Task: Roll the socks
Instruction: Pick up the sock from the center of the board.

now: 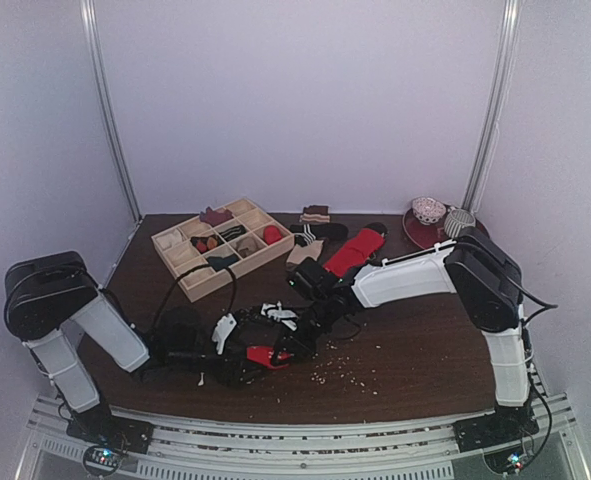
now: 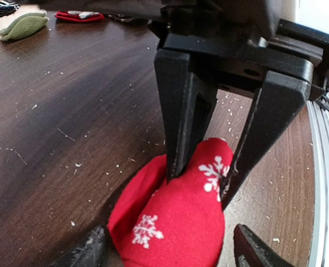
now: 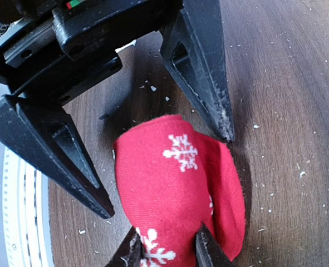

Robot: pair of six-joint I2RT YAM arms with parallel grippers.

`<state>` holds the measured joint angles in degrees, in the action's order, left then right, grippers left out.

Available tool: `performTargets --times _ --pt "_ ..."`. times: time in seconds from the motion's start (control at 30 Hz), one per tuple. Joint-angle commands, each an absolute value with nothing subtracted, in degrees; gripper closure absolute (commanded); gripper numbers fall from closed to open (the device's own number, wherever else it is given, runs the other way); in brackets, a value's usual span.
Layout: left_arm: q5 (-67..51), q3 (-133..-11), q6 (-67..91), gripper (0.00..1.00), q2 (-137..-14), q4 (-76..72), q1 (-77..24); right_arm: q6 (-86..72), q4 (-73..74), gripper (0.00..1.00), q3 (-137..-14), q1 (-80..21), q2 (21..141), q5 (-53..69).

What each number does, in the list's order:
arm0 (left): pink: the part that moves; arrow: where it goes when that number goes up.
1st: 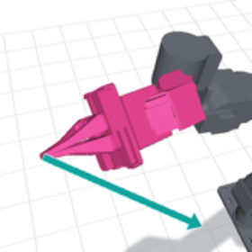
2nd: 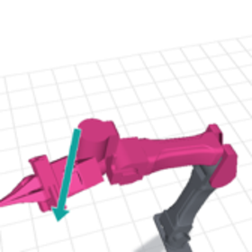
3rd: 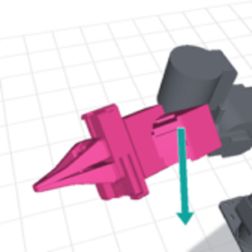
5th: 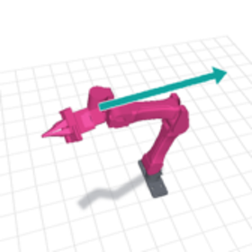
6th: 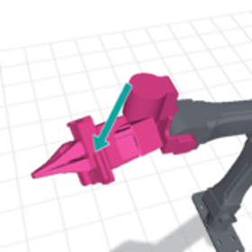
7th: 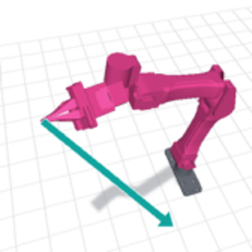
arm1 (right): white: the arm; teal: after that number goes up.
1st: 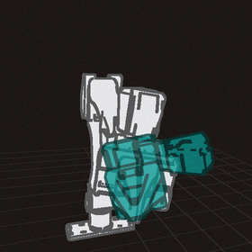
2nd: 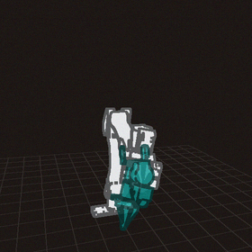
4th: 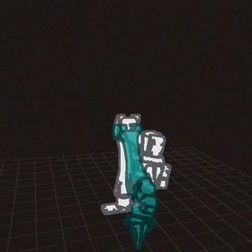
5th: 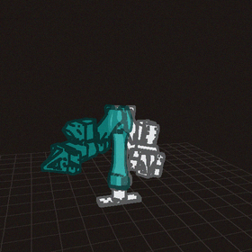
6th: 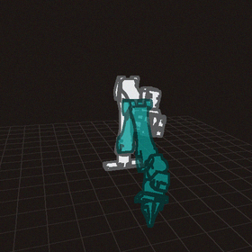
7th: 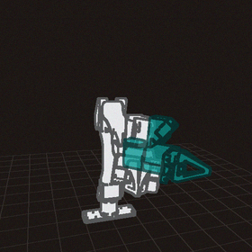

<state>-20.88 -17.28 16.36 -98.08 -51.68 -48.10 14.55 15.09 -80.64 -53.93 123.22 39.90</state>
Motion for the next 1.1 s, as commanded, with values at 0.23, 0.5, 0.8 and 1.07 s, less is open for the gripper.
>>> performTargets --times 0.23,0.5,0.8,1.07 --pt "-24.5 -17.8 17.0 0.3 -99.3 -52.9 -47.8 14.1 34.3 0.73 -74.3 -54.0 132.7 29.4" --pt "-20.2 -13.0 13.7 0.2 -88.3 -53.0 -47.7 12.2 42.9 0.74 -77.6 -53.7 134.4 31.7" --pt "-15.8 -13.2 8.4 0.18 -84.4 -51.2 -47.8 8.9 47.4 0.73 -79.7 -53.5 136.9 35.9" --pt "-21.4 -12.8 8.3 0.18 -88.6 -57.7 -47.9 8.8 49.7 0.74 -82.1 -53.3 138.4 35.2"
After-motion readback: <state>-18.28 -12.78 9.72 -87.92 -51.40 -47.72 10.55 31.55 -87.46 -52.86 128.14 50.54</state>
